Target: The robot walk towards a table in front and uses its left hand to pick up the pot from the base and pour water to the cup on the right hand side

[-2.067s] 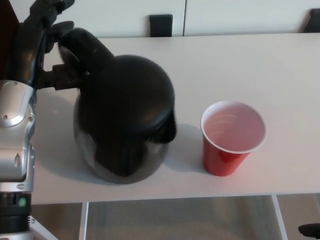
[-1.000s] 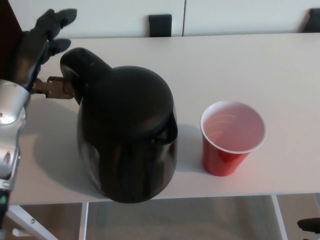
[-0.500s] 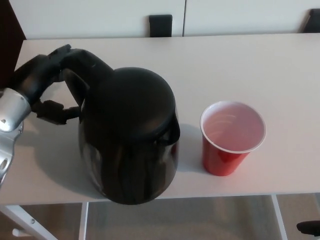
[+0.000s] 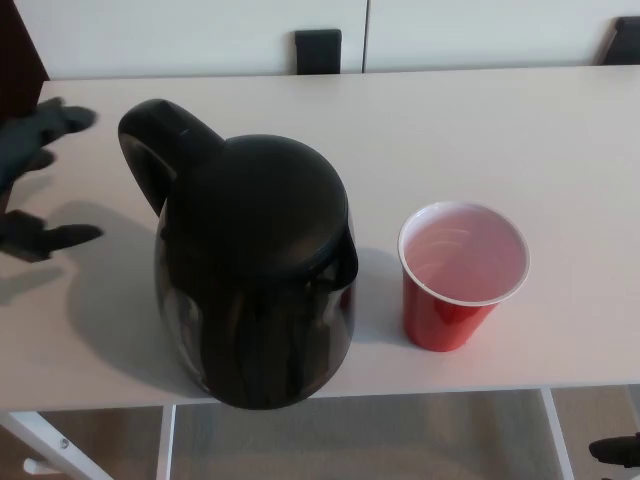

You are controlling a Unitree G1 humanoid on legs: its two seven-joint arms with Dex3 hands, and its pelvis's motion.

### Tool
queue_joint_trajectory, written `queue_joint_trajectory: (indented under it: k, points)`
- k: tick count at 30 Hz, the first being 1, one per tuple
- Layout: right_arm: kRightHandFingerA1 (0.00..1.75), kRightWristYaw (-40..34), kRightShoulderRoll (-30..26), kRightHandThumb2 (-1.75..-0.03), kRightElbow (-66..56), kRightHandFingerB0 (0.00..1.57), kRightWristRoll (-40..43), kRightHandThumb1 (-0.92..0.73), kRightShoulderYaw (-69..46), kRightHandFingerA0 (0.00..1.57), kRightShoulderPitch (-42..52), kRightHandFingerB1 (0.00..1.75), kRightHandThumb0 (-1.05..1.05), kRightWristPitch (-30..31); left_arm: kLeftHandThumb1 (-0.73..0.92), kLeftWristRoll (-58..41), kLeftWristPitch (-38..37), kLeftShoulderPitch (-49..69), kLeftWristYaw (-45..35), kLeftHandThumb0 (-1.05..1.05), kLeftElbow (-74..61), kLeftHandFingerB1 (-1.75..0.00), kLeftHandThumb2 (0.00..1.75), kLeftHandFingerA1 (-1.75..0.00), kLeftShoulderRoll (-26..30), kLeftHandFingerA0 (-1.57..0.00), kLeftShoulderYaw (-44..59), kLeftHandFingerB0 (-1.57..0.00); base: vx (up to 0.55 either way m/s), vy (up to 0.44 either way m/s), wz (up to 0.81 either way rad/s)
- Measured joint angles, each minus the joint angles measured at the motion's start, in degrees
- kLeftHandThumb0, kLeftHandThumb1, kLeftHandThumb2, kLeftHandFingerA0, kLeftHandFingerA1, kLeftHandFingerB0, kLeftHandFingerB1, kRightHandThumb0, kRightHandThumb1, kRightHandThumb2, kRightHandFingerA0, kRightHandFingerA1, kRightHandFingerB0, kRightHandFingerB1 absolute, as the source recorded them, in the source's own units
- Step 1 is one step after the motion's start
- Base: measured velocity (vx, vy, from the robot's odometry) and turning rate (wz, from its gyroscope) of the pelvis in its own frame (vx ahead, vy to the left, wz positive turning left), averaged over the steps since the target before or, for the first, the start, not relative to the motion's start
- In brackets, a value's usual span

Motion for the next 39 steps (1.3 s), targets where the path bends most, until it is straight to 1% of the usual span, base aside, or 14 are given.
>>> queue_joint_trajectory:
  k: [10,11,13,14,17,20,21,24,25,28,29,31,32,39]
  points:
    - [0.57,0.54,-0.01,-0.61,2.4,0.47,-0.03,-0.73,1.01,0.72,-1.21,0.46,-0.41,-0.68,0.43,-3.33,-7.55,5.73,-0.51,-0.62,11.61,-0.18,0.73,-0.44,4.92,-0.15,9.98,-0.03,0.0,0.0,0.0]
    - [0.58,0.58,-0.01,-0.61,2.41,0.48,-0.04,-0.73,1.15,0.73,-1.14,0.47,-0.4,-0.75,0.35,-3.85,-8.45,6.71,-0.57,-0.33,12.48,-0.48,0.91,-0.47,5.09,-0.03,11.11,0.0,0.0,0.0,0.0]
    - [0.58,0.68,0.0,-0.61,2.62,0.48,-0.09,-0.73,1.47,0.73,-0.73,0.47,-0.4,-0.97,0.35,-5.72,-10.03,9.72,-0.74,-0.33,14.84,-0.48,0.91,-0.47,5.09,-0.03,14.94,0.0,0.0,0.0,0.0]
    - [0.58,0.69,0.0,-0.61,2.86,0.48,-0.12,-0.73,1.57,0.72,-0.39,0.47,-0.39,-0.98,0.48,-6.62,-10.65,11.17,-0.74,-0.61,16.08,-0.3,0.76,-0.46,4.95,-0.23,16.8,-0.05,0.0,0.0,0.0]
    - [0.57,0.76,0.0,-0.6,3.75,0.46,-0.23,-0.74,1.92,0.71,0.24,0.46,-0.39,-1.04,0.65,-9.6,-12.53,15.11,-0.68,-0.52,19.69,-0.26,0.59,-0.34,3.52,-0.27,22.5,-0.1,0.0,0.0,0.0]
    - [0.56,0.85,0.0,-0.61,5.11,0.44,-0.22,-0.73,1.97,0.69,0.65,0.45,-0.39,-1.69,0.61,-12.4,-14.57,19.25,-0.26,-0.6,25.02,-0.36,0.81,-0.45,1.45,-0.24,28.21,-0.08,0.0,0.0,0.0]
    - [0.58,0.86,-0.02,-0.61,5.52,0.44,-0.21,-0.73,1.95,0.67,0.77,0.45,-0.38,-1.84,0.54,-12.74,-14.95,20.07,-0.12,-0.27,26.24,-0.49,1.03,-0.5,1.05,-0.07,29.01,-0.06,0.0,0.0,0.0]
    - [0.6,0.87,-0.09,-0.61,7.68,0.44,-0.21,-0.71,1.89,0.68,1.54,0.45,-0.39,-2.15,0.51,-14.16,-16.12,24.32,0.31,-0.27,33.81,-0.5,1.01,-0.51,-1.38,-0.08,31.81,-0.08,0.0,0.0,0.0]
    - [0.58,0.84,-0.08,-0.61,7.99,0.43,-0.19,-0.7,1.81,0.69,1.7,0.43,-0.39,-2.28,0.7,-14.43,-16.33,25.14,0.41,-0.47,35.87,-0.3,0.62,-0.35,-1.88,-0.27,32.36,-0.18,0.0,0.0,0.0]
    - [0.58,0.48,-0.05,-0.61,9.24,0.42,-0.15,-0.72,1.5,0.67,2.84,0.43,-0.39,-2.84,0.72,-15.48,-17.0,27.84,0.67,-0.47,43.06,-0.34,0.61,-0.37,-3.92,-0.33,34.39,-0.28,0.0,0.0,0.0]
    - [0.58,0.19,-0.02,-0.61,9.81,0.43,-0.14,-0.73,1.36,0.66,3.31,0.43,-0.39,-3.13,0.65,-15.92,-17.32,28.8,0.74,-0.49,45.86,-0.6,0.98,-0.55,-4.85,-0.45,35.06,-0.58,0.0,0.0,0.0]
    - [0.58,-0.64,0.13,-0.61,11.43,0.43,-0.13,-0.73,0.91,0.66,4.05,0.43,-0.39,-3.96,0.65,-15.97,-18.73,30.68,1.87,-0.49,51.26,-0.6,0.98,-0.55,-6.55,-0.45,34.2,-0.58,0.0,0.0,0.0]
    - [0.58,-1.0,0.19,-0.62,11.92,0.43,-0.13,-0.74,0.75,0.63,4.26,0.42,-0.37,-4.22,0.81,-15.71,-19.33,31.25,2.49,-0.52,52.74,-0.3,0.64,-0.35,-7.14,-0.36,33.29,-0.24,0.0,0.0,0.0]
    - [0.6,-4.21,0.64,-0.61,16.05,0.42,-0.18,-0.75,-0.61,0.58,4.42,0.43,-0.36,-6.83,0.8,-12.37,-20.73,29.89,3.7,-0.48,59.04,-0.31,0.64,-0.34,-9.67,-0.32,22.23,-0.27,0.0,0.0,0.0]
